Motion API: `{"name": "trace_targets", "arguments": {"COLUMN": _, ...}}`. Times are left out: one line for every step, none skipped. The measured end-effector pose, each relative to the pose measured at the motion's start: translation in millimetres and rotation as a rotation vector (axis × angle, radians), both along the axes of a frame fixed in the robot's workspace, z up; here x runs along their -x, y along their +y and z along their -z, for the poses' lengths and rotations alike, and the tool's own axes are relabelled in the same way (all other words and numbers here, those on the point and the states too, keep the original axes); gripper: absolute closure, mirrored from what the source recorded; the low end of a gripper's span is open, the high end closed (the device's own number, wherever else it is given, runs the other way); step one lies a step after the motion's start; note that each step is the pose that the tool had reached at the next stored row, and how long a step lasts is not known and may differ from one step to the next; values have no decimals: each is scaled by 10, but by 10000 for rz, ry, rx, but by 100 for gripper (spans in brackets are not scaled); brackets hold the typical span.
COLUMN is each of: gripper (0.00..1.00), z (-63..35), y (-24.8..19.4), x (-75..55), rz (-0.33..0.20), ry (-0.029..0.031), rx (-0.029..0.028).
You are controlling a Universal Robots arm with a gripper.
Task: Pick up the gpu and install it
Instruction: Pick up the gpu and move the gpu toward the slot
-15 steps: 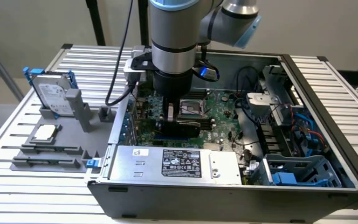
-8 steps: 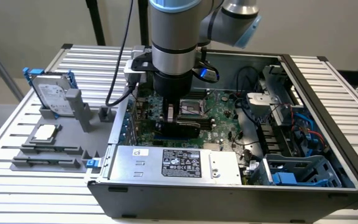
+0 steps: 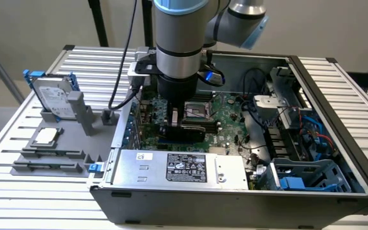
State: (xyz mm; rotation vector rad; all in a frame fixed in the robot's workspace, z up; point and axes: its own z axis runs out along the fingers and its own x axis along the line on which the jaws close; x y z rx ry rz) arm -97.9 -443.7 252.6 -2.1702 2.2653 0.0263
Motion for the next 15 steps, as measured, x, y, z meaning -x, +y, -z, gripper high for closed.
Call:
{"name": "trace_targets", "arguments": {"gripper": 74, "z": 2, "y": 0, "x": 0, "rz": 2, "ry": 8, "rx": 2}}
{"name": "trace_targets", "arguments": {"gripper": 74, "z": 2, "y": -1, "x": 0, "rz": 3, "ry": 15, "rx": 5}}
{"name": "trace_targets", "arguments": {"gripper": 74, "z": 1, "y": -1, "x": 0, "rz": 5, "ry": 20, "rx": 6}}
{"name": "trace_targets", "arguments": {"gripper": 74, "z": 2, "y": -1, "x": 1, "rz": 6, "ry": 24, "rx": 4}}
{"name": "trace_targets", "arguments": {"gripper": 74, "z": 2, "y": -2, "x": 1, "rz": 6, "ry": 25, "rx": 5}}
{"name": "trace_targets", "arguments": {"gripper": 74, "z": 3, "y": -2, "x": 1, "rz": 6, "ry": 25, "rx": 4}}
{"name": "trace_targets", "arguments": {"gripper": 74, "z": 3, "y": -2, "x": 1, "rz": 6, "ry": 25, "rx": 4}}
{"name": "trace_targets", "arguments": {"gripper": 74, "z": 2, "y": -3, "x": 1, "rz": 6, "ry": 26, "rx": 6}}
{"name": "trace_targets", "arguments": {"gripper": 74, "z": 3, "y": -3, "x": 1, "rz": 6, "ry": 26, "rx": 6}}
{"name": "trace_targets", "arguments": {"gripper": 74, "z": 3, "y": -3, "x": 1, "rz": 6, "ry": 27, "rx": 6}}
{"name": "trace_targets", "arguments": {"gripper": 74, "z": 3, "y": -3, "x": 1, "rz": 6, "ry": 27, "rx": 7}}
{"name": "trace_targets", "arguments": {"gripper": 74, "z": 4, "y": -3, "x": 1, "rz": 6, "ry": 27, "rx": 7}}
{"name": "trace_targets", "arguments": {"gripper": 74, "z": 4, "y": -3, "x": 1, "rz": 6, "ry": 27, "rx": 7}}
{"name": "trace_targets", "arguments": {"gripper": 74, "z": 4, "y": -4, "x": 1, "rz": 6, "ry": 27, "rx": 8}}
{"name": "trace_targets", "arguments": {"gripper": 74, "z": 5, "y": -3, "x": 1, "rz": 6, "ry": 27, "rx": 8}}
